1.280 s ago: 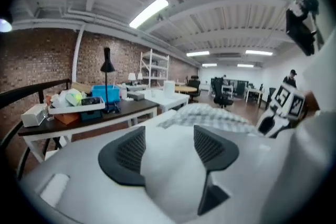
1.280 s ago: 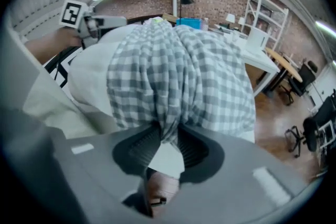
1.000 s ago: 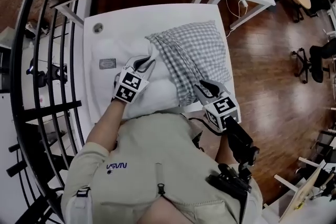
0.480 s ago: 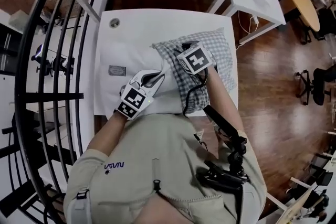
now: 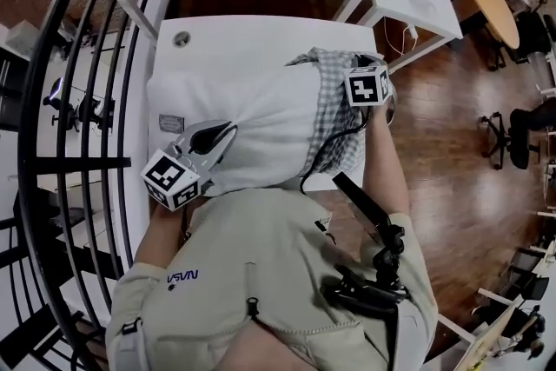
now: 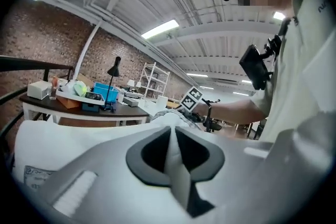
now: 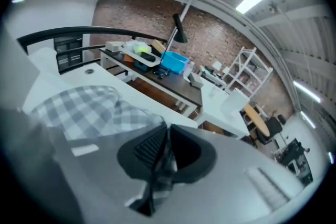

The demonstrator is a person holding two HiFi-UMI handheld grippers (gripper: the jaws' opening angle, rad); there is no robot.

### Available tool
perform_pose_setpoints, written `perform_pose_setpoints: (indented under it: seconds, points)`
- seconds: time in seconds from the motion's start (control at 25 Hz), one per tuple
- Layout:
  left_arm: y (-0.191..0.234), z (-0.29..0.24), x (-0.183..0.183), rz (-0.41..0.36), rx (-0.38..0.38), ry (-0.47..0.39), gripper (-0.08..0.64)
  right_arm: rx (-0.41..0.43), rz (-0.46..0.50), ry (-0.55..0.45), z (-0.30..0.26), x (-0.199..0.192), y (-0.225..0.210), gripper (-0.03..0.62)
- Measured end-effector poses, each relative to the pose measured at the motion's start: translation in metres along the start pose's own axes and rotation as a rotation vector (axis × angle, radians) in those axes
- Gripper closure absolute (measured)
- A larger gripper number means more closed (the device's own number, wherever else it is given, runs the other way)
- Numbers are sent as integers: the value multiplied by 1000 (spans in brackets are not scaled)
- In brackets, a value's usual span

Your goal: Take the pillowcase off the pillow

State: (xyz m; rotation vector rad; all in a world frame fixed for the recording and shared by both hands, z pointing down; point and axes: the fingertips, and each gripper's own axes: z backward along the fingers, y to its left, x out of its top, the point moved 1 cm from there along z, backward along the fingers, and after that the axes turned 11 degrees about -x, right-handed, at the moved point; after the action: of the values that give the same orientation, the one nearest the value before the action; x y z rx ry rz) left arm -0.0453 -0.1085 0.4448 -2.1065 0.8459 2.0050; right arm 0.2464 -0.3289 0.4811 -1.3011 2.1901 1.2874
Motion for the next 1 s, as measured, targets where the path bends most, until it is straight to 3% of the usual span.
perform_pose_setpoints:
  seconds: [0.12, 0.24, 0.44, 0.52, 0.64, 0.72, 0.84, 0.96, 1.0]
  points:
    - [29, -8, -13, 52, 10, 0, 532, -40, -72, 79, -17, -34, -3, 568]
    - [59, -27, -26, 73, 47, 32, 528, -14, -109, 36, -23, -42, 10, 563]
    - [70, -50, -20, -59, 63, 109, 434, 26, -206, -93, 13, -30, 8, 470]
    - [55, -51, -8, -147, 83, 122, 339, 31, -268, -135, 43, -35, 8, 469]
    - [1, -58, 0, -239, -2, 167, 313, 56, -376, -155, 95, -62, 19, 469]
    - [-39, -68, -17, -233, -108, 231, 311, 90, -445, -135, 129, -85, 33, 469]
    - [-71, -83, -69, -186, -212, 404, 264, 152, -508, -75, 173, -119, 63, 464]
    - [-64, -90, -119, -229, -211, 560, 245, 221, -511, 10, 192, -149, 106, 433]
    - [-58, -91, -126, -242, -195, 576, 283, 247, -498, 40, 191, -157, 125, 420]
